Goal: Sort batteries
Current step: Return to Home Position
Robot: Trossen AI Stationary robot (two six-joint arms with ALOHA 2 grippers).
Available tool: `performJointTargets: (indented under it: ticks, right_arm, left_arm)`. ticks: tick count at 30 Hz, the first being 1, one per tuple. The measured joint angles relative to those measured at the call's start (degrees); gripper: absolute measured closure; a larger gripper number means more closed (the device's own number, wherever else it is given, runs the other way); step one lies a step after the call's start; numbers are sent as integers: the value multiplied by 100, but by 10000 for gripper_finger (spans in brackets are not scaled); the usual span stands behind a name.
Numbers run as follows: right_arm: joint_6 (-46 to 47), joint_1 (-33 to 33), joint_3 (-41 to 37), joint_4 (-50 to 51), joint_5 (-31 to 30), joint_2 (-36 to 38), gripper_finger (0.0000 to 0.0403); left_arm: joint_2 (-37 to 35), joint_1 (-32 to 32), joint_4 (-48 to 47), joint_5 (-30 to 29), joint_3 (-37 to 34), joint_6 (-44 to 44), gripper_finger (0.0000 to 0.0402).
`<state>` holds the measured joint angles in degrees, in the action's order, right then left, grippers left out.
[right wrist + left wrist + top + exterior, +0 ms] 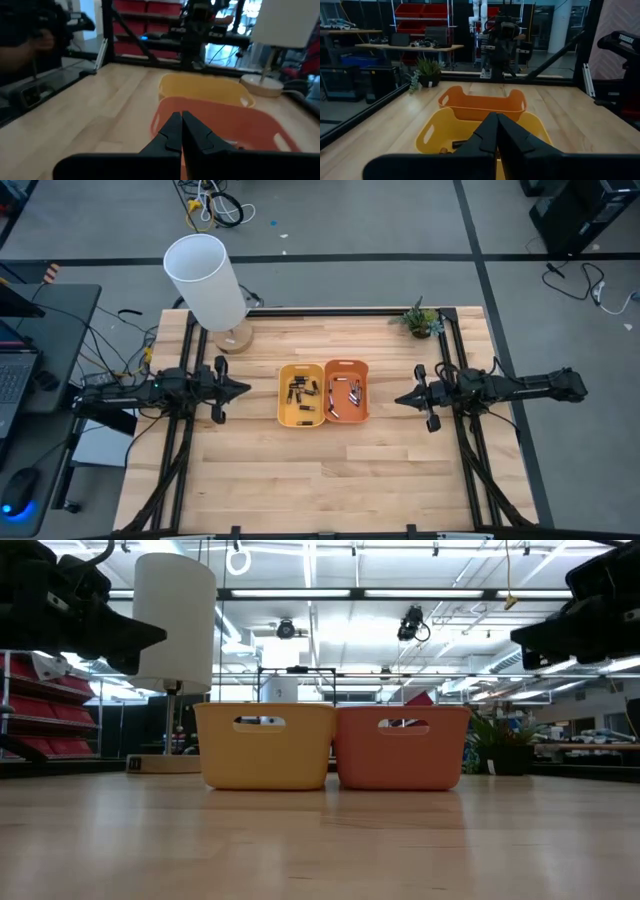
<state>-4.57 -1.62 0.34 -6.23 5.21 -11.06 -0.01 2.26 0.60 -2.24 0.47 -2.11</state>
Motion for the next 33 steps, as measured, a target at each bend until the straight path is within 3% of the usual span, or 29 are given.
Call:
performJointTargets:
  ticks: [33]
  right_arm:
    - [45,1,0,-333,-108,-8,400]
  left_arm:
    - [0,0,160,-88,-4,30,384]
